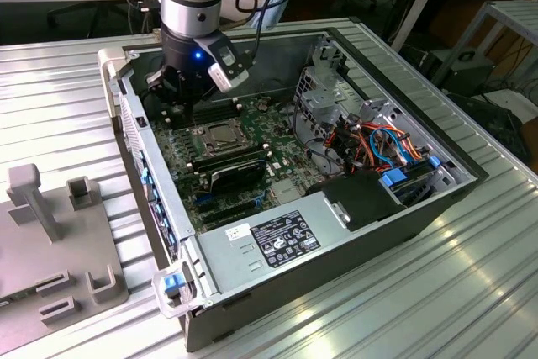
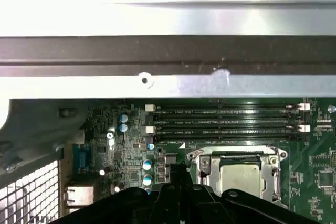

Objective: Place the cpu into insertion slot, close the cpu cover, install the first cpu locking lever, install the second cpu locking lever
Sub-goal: 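Install the first cpu locking lever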

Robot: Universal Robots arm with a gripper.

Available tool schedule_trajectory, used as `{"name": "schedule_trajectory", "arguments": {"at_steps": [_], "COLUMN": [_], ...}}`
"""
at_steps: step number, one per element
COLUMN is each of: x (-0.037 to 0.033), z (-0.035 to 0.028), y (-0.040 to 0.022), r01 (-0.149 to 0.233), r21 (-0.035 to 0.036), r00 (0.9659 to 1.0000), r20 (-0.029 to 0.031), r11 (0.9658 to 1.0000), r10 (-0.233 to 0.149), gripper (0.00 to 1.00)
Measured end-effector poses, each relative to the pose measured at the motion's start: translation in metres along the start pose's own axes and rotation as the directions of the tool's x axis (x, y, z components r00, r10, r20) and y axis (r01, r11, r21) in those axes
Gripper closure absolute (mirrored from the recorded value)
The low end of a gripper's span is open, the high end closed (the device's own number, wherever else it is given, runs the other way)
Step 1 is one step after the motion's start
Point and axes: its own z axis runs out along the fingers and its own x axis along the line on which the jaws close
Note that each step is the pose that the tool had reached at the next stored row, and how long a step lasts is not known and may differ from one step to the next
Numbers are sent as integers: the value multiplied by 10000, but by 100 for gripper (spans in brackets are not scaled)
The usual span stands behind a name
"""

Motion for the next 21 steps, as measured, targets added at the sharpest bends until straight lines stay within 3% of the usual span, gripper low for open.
{"name": "schedule_trajectory", "arguments": {"at_steps": [2,3,21], "x": [-148,-164,-155], "z": [16,16,18], "y": [5,6,9], "r01": [13,15,88], "r21": [-1,0,0], "r00": [10000,10000,10000], "r20": [2,0,-4], "r11": [10000,10000,10000], "r10": [-13,-15,-88], "gripper": [89,89,89]}}
